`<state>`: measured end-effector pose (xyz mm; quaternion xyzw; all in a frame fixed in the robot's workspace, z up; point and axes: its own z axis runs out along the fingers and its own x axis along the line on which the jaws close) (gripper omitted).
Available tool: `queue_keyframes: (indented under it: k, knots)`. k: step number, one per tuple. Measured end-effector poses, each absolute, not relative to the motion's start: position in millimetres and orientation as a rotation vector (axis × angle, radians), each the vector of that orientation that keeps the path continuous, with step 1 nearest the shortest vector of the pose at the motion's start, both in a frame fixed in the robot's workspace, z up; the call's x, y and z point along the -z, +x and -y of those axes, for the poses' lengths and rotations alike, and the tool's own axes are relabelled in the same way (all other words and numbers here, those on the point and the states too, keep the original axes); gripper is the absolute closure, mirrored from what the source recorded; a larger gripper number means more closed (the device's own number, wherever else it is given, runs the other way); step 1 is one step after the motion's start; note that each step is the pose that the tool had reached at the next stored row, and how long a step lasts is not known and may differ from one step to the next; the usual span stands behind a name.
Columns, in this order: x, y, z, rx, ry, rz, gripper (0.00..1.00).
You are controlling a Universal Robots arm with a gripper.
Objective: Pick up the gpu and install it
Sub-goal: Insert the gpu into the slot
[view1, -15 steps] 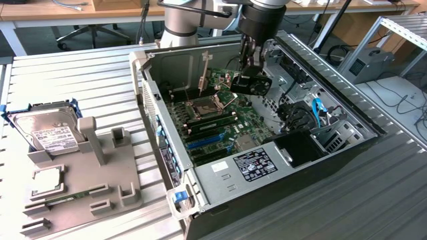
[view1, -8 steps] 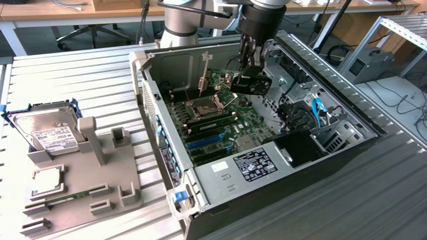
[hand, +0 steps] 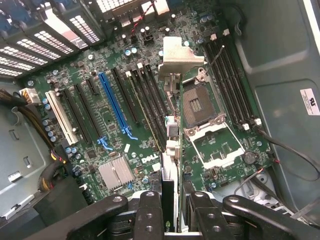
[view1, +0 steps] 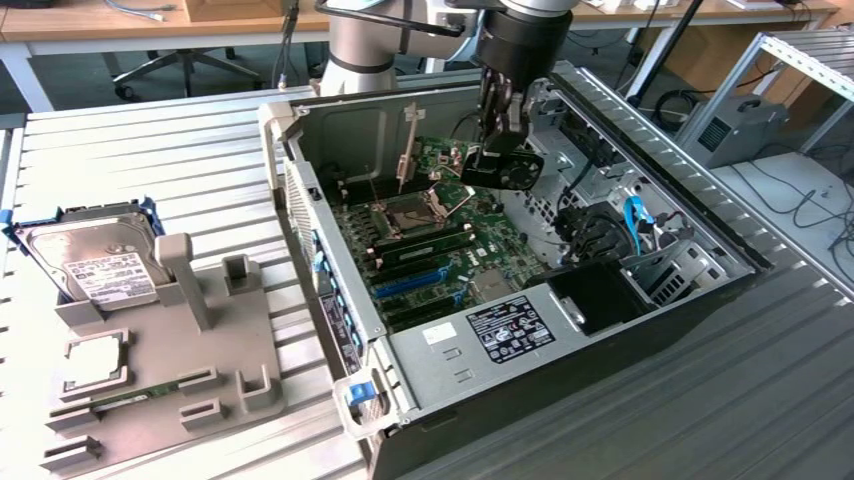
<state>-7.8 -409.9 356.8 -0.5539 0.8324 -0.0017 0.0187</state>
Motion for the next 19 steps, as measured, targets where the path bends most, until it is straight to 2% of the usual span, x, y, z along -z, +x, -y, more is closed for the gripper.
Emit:
queue_keyframes:
  k: [19]
  knots:
    - [-356.8,-7.7,409.9,0.005,-1.734,-2.575,0.74]
